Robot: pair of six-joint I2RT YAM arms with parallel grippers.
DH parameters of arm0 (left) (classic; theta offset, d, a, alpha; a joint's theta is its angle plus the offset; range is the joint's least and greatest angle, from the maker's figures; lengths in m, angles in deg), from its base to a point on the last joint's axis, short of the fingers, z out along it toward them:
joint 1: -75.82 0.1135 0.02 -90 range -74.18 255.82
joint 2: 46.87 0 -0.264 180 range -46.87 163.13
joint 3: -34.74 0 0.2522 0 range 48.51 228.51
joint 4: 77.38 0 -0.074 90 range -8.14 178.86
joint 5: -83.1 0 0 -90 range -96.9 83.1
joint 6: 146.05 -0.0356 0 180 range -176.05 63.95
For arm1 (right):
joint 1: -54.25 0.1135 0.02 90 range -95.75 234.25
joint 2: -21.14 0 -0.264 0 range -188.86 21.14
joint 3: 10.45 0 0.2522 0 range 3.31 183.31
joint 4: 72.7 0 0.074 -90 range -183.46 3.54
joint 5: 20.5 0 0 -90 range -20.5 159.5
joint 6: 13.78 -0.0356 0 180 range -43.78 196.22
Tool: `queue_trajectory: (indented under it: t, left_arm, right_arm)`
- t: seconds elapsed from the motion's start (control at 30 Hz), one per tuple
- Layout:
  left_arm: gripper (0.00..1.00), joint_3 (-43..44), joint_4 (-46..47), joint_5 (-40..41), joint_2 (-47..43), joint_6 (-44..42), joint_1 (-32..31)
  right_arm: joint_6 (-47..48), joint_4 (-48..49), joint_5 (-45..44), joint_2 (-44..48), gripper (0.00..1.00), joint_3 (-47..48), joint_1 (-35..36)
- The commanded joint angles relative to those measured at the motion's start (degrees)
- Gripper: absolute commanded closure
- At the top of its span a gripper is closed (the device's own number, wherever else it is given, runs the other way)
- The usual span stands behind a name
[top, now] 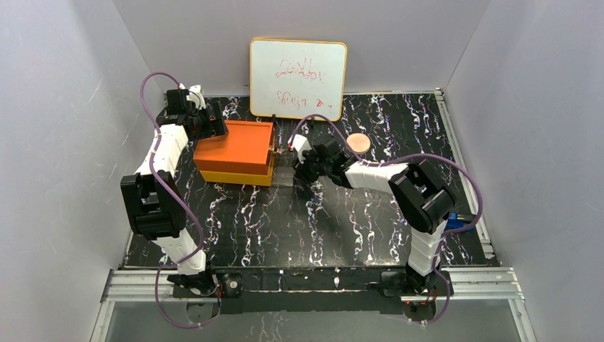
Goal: Organize the makeup
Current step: Open the drawer in the storage box, then pick up the makeup tool from the center of the board.
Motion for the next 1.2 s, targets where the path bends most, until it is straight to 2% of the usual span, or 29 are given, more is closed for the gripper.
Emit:
queue_trajectory:
  t: [0.0, 0.23, 0.37, 0.53, 0.57, 0.67, 0.83, 0.93, 1.03, 1.17]
  left_arm:
    - [0.04, -2.3, -11.4, 1.4, 3.4, -2.8, -0.9]
    - [0.04, -2.2, -11.4, 1.4, 2.8, -2.8, -0.9]
    - [0.04, -2.3, -11.4, 1.5, 2.9, -2.7, -0.9]
    - [0.04, -2.0, -11.4, 1.0, 2.9, -2.7, -0.9]
    - [0.04, -2.0, -11.4, 0.8, 2.9, -2.6, -0.9]
    - [0.04, -1.9, -11.4, 0.6, 2.7, -2.5, -0.9]
    - [0.04, -2.4, -11.2, 0.4, 2.2, -2.3, -0.9]
    - [0.04, -2.9, -10.8, 0.6, 1.8, -2.4, -0.8]
    - [0.04, -3.0, -10.8, 0.4, 1.9, -2.4, -0.7]
    - [0.04, -2.9, -10.6, 0.3, 2.5, -2.4, -0.6]
  right_arm:
    - [-0.7, -2.3, -3.6, 3.4, 0.65, -1.7, -1.4]
    - [-1.2, -8.1, -4.3, 5.0, 0.38, 2.4, -1.5]
    - [-0.9, -12.1, -3.8, 8.8, 0.3, 5.5, -2.3]
    - [-3.4, -12.4, -3.0, 13.4, 0.24, 9.6, -3.6]
    - [-4.9, -12.3, -4.3, 13.2, 0.2, 11.0, -3.8]
    - [-9.2, -16.9, -10.4, 7.7, 0.15, 19.1, -4.4]
    - [-14.5, -34.7, -21.1, -13.6, 0.14, 44.8, -4.9]
    - [-18.0, -41.2, -22.0, -23.3, 0.15, 56.3, -4.9]
    - [-19.8, -42.4, -20.7, -28.0, 0.15, 61.1, -4.8]
    - [-21.0, -41.0, -19.6, -29.7, 0.15, 60.5, -4.8]
